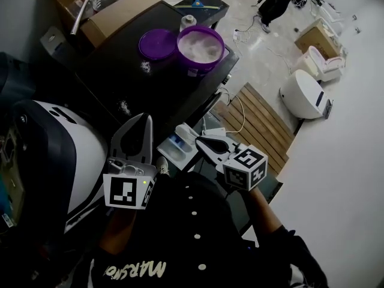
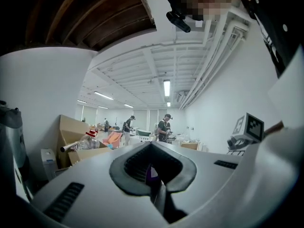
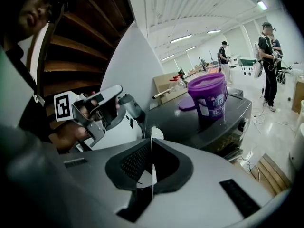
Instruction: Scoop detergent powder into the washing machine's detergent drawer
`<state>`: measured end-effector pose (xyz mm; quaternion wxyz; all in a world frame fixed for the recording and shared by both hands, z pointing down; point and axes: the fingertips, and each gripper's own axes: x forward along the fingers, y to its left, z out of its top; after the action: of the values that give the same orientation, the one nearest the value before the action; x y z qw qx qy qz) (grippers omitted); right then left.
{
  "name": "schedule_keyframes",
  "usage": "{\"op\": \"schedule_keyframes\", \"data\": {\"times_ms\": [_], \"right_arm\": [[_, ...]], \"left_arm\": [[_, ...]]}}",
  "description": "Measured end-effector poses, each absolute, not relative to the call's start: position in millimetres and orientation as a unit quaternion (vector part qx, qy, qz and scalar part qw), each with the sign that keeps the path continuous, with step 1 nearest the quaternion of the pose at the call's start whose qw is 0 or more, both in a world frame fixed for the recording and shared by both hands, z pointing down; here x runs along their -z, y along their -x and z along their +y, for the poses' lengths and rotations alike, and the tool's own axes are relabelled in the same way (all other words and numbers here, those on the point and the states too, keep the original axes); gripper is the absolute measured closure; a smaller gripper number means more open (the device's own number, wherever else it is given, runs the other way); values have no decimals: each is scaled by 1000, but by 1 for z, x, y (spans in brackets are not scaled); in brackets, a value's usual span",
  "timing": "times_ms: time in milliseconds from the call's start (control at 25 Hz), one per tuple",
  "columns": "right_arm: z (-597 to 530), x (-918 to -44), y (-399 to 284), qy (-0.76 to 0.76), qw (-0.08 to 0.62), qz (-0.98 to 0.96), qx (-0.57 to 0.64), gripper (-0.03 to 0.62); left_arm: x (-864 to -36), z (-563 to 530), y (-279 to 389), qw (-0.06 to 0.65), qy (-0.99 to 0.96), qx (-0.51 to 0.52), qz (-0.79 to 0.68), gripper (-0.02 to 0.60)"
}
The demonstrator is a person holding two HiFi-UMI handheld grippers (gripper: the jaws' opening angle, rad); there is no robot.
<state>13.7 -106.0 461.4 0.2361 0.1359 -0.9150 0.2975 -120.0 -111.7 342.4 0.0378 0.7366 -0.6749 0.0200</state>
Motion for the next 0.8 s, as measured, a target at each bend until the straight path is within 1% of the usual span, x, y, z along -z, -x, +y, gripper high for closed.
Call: {"op": "schedule_keyframes", "data": {"times_ms": [240, 520, 800], "right_arm": [[-150, -418, -15, -165, 192, -928, -274, 562], [-194, -402, -14, -192, 155, -922, -299, 562], [-264, -386, 0, -218, 151, -927, -266, 562]], "left_arm": [[-333, -130, 113, 26, -749, -18, -662, 568], [-332, -140, 111, 26, -751, -17, -660, 568], [-347, -142, 108, 47, -747, -21, -663, 568]]}}
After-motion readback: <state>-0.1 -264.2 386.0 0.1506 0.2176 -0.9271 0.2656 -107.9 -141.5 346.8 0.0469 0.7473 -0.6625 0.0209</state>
